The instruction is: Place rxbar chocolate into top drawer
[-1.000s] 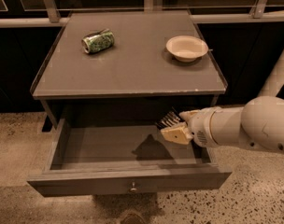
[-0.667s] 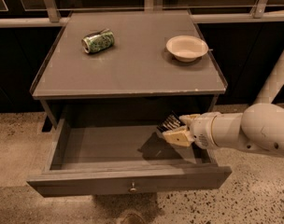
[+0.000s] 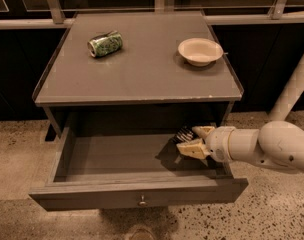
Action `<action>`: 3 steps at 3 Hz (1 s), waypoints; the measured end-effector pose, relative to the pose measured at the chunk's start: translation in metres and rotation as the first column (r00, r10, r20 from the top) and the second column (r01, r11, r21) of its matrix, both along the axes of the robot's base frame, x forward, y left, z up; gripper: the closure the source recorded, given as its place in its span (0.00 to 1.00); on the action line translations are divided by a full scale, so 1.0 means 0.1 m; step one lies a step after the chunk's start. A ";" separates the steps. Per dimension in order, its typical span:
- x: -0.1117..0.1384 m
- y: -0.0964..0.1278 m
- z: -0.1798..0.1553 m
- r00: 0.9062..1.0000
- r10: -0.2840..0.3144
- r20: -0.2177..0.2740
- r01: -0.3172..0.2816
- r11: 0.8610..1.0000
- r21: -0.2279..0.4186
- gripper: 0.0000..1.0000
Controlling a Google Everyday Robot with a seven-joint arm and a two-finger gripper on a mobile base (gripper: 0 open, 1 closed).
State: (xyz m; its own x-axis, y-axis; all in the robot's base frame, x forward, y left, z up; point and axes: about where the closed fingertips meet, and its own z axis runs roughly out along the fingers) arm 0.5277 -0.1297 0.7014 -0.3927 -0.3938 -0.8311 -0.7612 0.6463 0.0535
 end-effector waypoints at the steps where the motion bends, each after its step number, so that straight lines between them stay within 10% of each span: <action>1: 0.07 -0.05 -0.16 1.000 -0.003 0.004 0.003 1.000 0.006 1.00; 3: 0.13 -0.11 -0.44 0.999 -0.034 -0.026 0.034 0.999 -0.010 1.00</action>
Offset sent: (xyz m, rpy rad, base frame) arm 0.0158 -0.0174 -0.0515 -0.0083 0.0260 -0.0485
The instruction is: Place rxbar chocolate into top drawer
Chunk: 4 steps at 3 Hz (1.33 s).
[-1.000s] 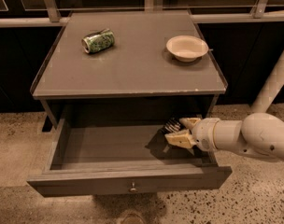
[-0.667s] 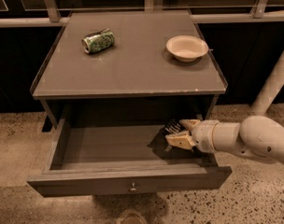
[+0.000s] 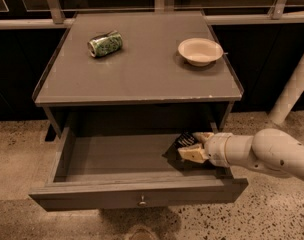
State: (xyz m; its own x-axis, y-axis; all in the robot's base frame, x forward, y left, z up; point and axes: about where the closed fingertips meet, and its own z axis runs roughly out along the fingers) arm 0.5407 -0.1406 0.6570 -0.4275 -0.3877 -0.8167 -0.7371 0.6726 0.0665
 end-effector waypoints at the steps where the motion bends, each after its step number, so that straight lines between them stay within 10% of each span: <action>1: 0.01 -0.01 -0.10 1.000 -0.008 -0.022 0.008 1.000 -0.006 1.00; 2: 0.01 0.00 -0.22 0.998 -0.001 -0.070 0.000 1.000 -0.007 1.00; 4: 0.01 0.00 -0.22 0.998 -0.001 -0.070 0.000 1.000 -0.007 0.57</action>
Offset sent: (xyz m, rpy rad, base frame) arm 0.0012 -0.0017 -0.0363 -0.0105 0.1327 0.0052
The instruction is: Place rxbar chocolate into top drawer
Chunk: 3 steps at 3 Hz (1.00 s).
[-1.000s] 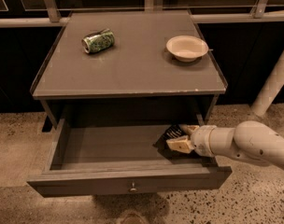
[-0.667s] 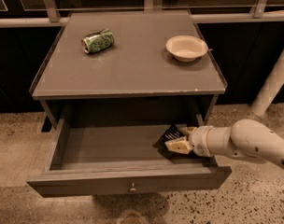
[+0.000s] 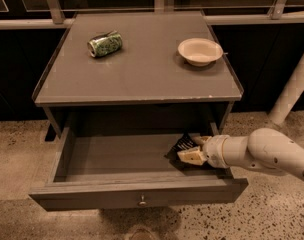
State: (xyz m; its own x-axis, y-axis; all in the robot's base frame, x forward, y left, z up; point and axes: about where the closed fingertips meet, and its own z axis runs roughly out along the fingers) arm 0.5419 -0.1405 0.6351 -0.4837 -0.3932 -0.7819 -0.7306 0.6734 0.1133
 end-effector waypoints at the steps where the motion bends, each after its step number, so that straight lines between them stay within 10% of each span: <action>1: 0.00 0.00 0.00 1.000 0.000 0.000 0.000 1.000 0.000 0.34; 3: 0.00 0.00 0.00 1.000 0.000 0.000 0.000 1.000 0.000 0.00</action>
Offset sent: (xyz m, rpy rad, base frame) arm 0.0000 0.0000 0.0000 0.0000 0.0000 0.0000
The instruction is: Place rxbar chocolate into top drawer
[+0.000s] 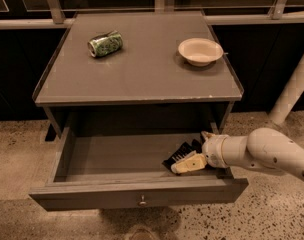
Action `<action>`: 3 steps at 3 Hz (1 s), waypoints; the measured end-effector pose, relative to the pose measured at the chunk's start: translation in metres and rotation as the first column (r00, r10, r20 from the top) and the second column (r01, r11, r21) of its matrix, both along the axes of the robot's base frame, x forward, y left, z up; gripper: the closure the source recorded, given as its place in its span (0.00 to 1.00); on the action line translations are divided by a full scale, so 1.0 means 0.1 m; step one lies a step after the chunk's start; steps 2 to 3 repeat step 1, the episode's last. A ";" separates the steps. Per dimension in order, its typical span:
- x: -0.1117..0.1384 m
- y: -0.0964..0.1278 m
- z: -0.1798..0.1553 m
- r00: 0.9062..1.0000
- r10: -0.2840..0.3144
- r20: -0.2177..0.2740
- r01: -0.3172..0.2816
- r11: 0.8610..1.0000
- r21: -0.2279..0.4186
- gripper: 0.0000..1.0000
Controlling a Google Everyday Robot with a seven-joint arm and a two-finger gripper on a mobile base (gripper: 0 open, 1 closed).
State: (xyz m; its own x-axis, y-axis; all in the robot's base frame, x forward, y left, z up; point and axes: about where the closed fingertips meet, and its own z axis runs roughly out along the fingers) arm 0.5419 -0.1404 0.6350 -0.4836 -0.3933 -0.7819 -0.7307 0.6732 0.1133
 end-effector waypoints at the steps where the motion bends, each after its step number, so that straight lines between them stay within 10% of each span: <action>1: 0.00 0.00 0.00 1.000 0.000 0.000 0.000 1.000 0.000 0.00; 3: 0.00 0.00 0.00 1.000 0.000 0.000 0.000 1.000 0.000 0.00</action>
Offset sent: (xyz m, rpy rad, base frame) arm 0.0000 0.0000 0.0000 0.0000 0.0000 0.0000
